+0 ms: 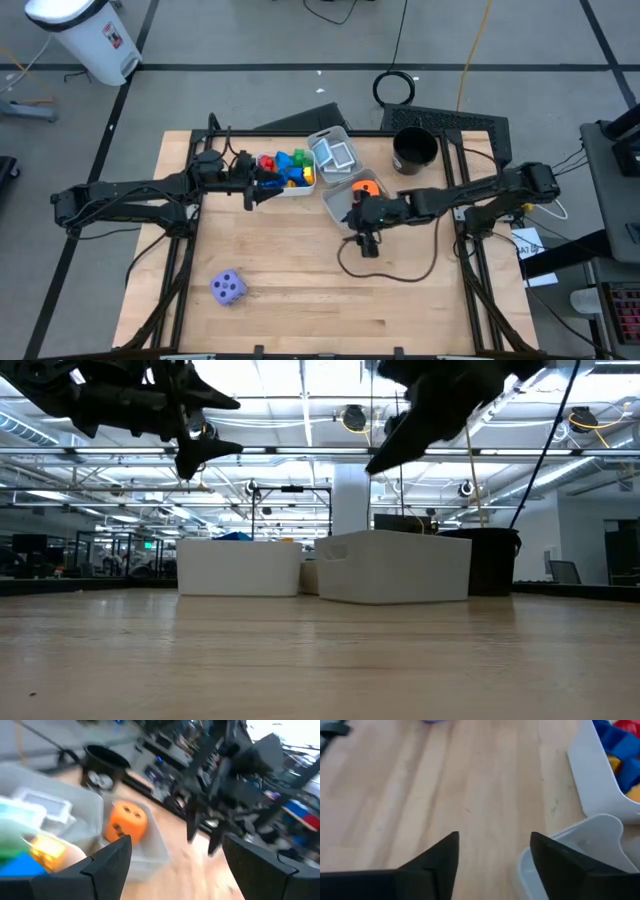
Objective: Pick & Place Toys
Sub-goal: Put the purple dice into the bottom gray bin
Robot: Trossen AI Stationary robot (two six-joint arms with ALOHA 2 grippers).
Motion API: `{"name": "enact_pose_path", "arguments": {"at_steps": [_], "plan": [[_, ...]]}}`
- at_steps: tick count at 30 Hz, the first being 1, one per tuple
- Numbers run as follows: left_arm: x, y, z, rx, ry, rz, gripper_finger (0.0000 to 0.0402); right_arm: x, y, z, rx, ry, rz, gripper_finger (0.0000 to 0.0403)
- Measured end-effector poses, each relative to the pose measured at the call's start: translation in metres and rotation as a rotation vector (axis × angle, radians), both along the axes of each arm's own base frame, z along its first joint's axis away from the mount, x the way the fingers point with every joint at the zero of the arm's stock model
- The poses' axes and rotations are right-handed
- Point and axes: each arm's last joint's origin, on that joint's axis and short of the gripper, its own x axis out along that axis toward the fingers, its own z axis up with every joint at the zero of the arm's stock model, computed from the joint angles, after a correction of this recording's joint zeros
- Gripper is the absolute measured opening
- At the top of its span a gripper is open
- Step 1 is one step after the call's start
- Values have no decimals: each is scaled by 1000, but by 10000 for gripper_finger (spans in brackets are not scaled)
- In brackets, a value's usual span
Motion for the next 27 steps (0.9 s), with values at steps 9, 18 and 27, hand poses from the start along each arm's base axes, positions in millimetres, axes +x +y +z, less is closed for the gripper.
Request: {"name": "enact_pose_path", "arguments": {"at_steps": [9,18,27], "plan": [[5,-56,23,-72,416,-220,319,-29,20,33,3,-71,90,228],[17,-187,49,95,835,-193,319,-49,21,44,6,-46,101,202],[21,-265,10,191,1431,24,319,-49,21,44,3,-39,100,191]]}}
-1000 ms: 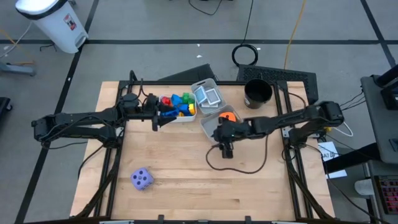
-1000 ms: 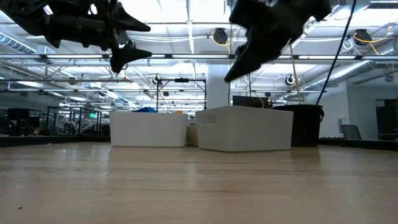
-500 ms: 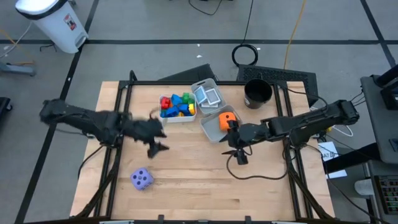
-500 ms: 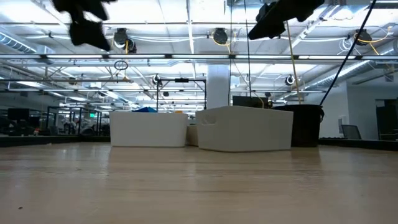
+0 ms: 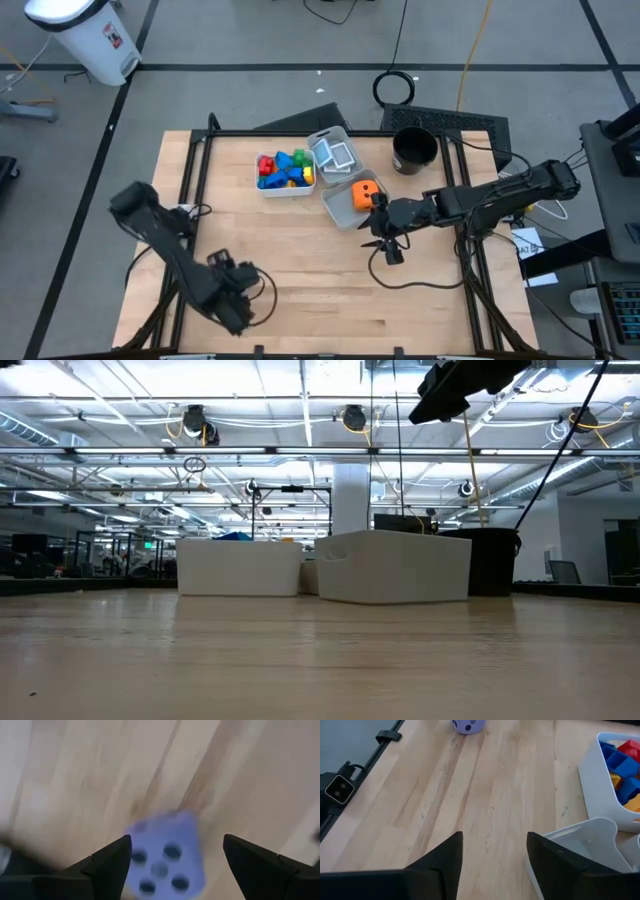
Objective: Pick & Place Toys
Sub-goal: Put the purple dice into the bottom gray bin
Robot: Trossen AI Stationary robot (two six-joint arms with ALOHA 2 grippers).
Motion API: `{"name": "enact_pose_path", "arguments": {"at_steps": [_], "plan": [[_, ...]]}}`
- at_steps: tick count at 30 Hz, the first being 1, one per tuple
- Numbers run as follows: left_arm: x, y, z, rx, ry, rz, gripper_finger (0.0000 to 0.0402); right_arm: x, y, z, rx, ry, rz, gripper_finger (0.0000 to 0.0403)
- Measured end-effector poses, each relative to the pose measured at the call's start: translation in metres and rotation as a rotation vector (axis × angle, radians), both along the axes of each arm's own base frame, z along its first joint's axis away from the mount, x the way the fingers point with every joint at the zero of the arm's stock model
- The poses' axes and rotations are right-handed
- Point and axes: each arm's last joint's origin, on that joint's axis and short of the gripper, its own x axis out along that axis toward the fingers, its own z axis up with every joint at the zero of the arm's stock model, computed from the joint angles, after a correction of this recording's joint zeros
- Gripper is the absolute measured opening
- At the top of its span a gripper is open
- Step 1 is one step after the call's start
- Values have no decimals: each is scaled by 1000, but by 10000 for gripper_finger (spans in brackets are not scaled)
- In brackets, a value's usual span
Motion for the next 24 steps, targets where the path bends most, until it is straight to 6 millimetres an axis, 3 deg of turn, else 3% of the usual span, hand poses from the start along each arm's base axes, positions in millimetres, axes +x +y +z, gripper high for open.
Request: {"name": "enact_pose_path", "arguments": {"at_steps": [8,16,19,24], "plan": [[0,-28,-36,15,327,186,319,-1,0,-1,22,14,-17,189],[19,-21,-59,87,366,195,310,-2,0,-2,15,34,-16,178],[28,-15,-61,58,364,211,272,-2,0,-3,14,42,-16,174],[34,-10,-61,24,373,193,162,-3,-1,-4,12,56,-16,171]]}}
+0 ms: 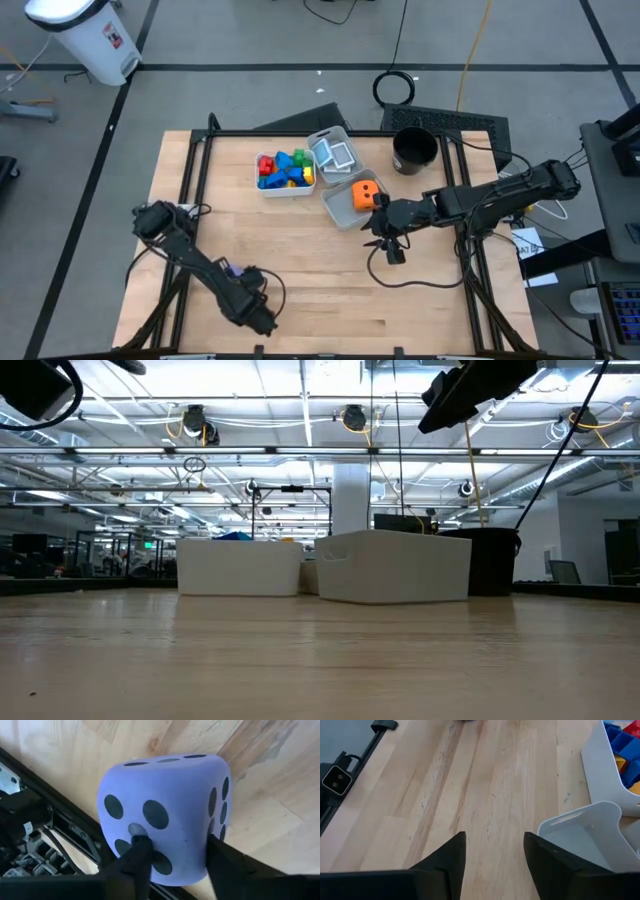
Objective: Pick & Place Toys
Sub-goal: Put the purple dice into the bottom gray bin
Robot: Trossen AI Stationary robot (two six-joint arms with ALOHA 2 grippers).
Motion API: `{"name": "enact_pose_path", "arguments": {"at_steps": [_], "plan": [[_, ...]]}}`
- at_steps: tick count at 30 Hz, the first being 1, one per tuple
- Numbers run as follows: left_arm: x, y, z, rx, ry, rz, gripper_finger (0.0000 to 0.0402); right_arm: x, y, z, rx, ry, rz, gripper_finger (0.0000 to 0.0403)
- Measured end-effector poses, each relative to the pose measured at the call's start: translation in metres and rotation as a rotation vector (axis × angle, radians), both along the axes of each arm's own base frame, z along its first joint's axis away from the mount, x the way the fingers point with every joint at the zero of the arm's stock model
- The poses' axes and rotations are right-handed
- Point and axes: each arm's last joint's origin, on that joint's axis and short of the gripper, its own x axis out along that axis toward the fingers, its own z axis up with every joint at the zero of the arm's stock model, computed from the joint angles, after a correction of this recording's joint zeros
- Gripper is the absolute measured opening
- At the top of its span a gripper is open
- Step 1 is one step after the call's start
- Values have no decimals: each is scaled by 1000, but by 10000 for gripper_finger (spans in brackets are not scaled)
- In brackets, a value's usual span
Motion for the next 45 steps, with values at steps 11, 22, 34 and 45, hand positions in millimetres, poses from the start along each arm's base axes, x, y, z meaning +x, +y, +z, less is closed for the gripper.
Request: {"name": "enact_pose_path", "arguments": {"at_steps": [11,22,34,45], "plan": [[2,19,35,73,-229,-52,121,-7,-2,8,25,-26,-14,171],[15,75,130,315,-984,-219,118,-43,-9,46,64,-199,-14,163],[100,154,146,280,-1204,-482,116,-62,-13,59,73,-260,-11,160],[136,208,87,248,-992,-379,116,-66,-14,57,64,-227,-10,160]]}}
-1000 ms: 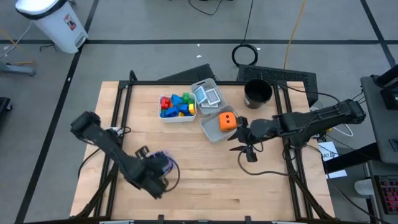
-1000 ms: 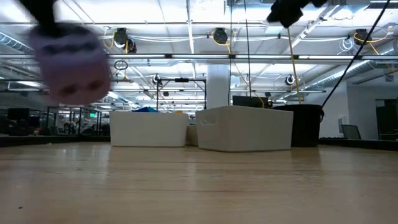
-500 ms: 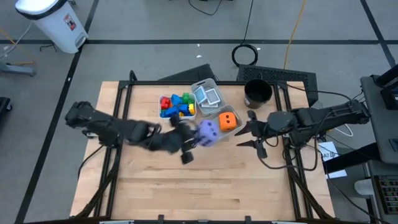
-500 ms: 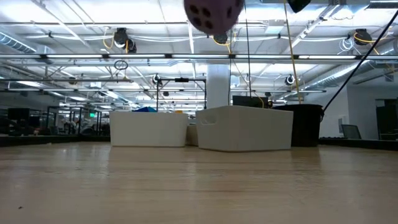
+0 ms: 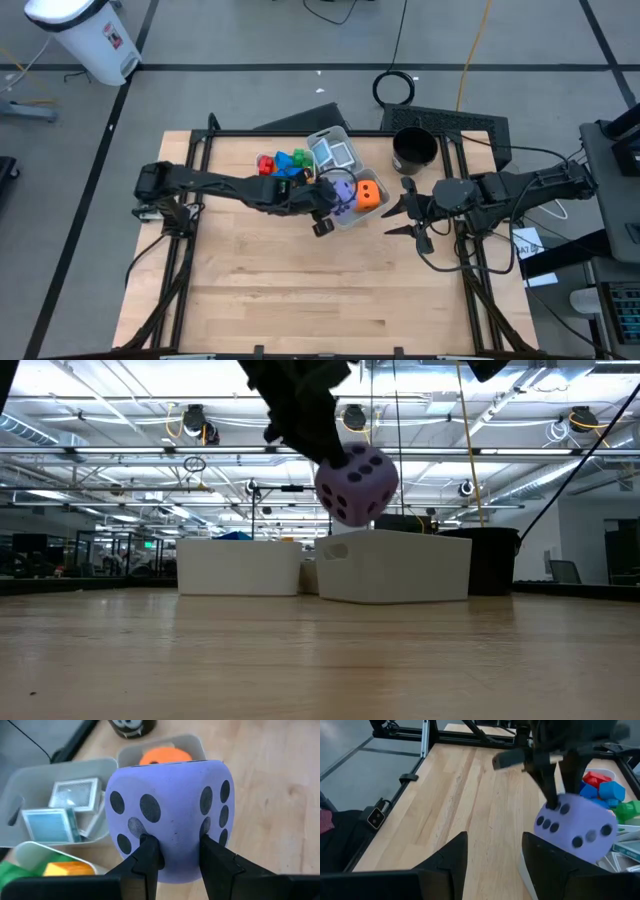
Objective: Pick & Place Toys
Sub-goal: Put the purple dice into the bottom gray bin
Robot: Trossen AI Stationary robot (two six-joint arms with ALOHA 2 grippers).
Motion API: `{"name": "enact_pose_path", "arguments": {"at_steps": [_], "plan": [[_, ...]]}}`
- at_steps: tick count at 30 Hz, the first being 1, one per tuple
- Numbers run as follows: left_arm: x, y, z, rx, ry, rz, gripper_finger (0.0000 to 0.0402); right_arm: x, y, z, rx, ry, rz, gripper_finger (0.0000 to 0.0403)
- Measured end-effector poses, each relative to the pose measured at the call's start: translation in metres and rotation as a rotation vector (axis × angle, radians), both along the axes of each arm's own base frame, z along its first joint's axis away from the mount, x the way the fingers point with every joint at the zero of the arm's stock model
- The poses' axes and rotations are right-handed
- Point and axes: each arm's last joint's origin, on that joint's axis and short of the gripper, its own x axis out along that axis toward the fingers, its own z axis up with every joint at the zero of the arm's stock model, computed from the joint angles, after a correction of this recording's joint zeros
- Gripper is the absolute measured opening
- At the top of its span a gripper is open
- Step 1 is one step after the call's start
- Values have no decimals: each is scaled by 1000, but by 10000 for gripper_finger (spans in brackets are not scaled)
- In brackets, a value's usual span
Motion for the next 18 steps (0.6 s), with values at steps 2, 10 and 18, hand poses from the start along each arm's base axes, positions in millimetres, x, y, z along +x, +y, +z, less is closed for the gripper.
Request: {"name": "enact_pose_path", "arguments": {"at_steps": [2,10,18], "plan": [[5,3,-10,-6,22,4,116,0,0,-1,-1,6,0,160],[17,9,-34,-20,74,12,116,0,0,0,-1,5,0,160],[18,9,-36,-7,82,-6,276,0,0,0,-1,4,0,160]]}}
